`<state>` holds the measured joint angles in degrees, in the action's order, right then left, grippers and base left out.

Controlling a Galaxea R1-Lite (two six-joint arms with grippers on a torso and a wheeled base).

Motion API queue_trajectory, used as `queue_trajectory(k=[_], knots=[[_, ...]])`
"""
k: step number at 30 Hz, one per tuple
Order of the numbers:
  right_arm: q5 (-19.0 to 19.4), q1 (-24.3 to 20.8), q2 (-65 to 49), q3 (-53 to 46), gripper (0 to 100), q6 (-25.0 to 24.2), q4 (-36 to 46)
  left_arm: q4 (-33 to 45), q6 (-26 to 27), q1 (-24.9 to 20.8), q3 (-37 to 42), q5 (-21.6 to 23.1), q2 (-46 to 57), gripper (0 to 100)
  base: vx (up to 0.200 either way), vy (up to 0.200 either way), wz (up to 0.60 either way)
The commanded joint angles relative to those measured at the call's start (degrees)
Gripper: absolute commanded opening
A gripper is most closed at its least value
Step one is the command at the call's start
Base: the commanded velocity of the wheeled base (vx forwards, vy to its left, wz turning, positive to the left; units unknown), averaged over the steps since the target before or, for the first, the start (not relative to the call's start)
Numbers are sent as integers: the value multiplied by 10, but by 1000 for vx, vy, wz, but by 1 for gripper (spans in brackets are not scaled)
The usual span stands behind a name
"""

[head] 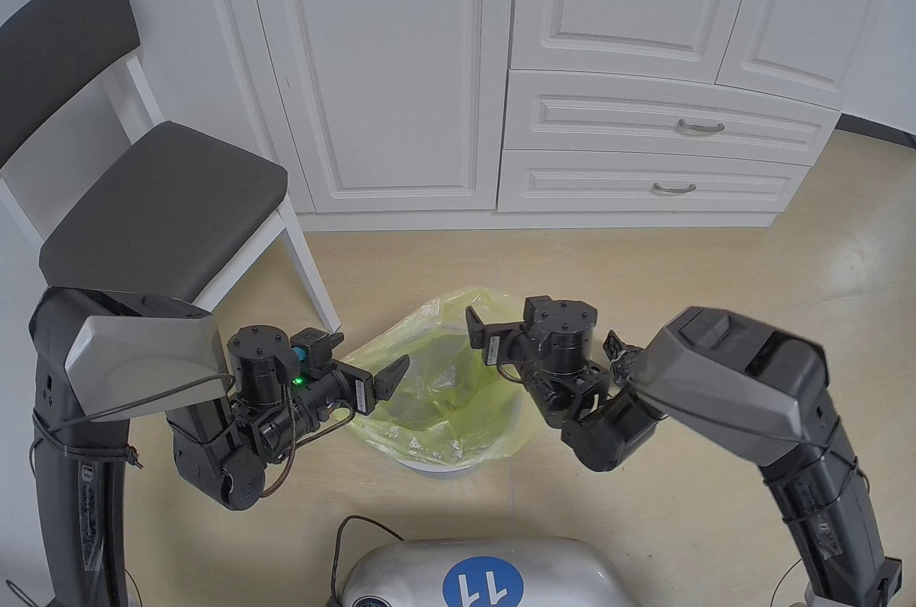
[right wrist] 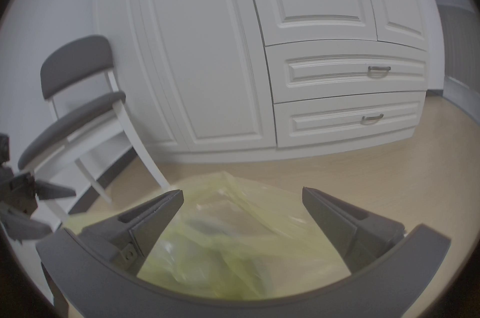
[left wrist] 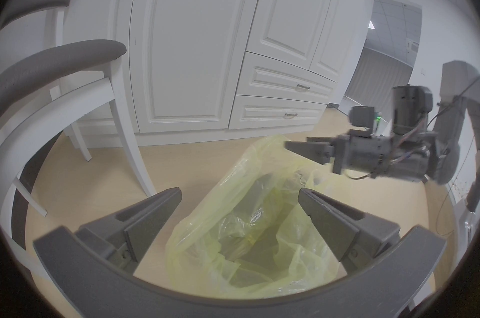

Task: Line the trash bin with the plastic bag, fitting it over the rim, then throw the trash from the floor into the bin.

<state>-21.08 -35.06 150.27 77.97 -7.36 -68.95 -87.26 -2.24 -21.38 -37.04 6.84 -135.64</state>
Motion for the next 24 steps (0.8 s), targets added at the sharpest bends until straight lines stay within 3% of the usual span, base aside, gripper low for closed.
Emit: queue_trajectory(k=[1, 10, 16, 20, 24], knots=[[26, 61, -141, -150, 100, 59, 42, 7, -2, 11, -77, -50, -82, 100, 0, 0, 0], [26, 76, -105, -143, 100, 60, 53, 46, -3, 27, -115, -61, -109, 100, 0, 0, 0], [25, 74, -65, -118, 100, 60, 54, 69, -7, 42, -182, -118, -141, 100, 0, 0, 0], [26, 79, -43, -97, 100, 60, 61, 90, -42, 45, -204, -121, -141, 100, 0, 0, 0], [24, 83, -11, -74, 100, 59, 55, 97, -43, 47, -206, -121, -143, 100, 0, 0, 0]])
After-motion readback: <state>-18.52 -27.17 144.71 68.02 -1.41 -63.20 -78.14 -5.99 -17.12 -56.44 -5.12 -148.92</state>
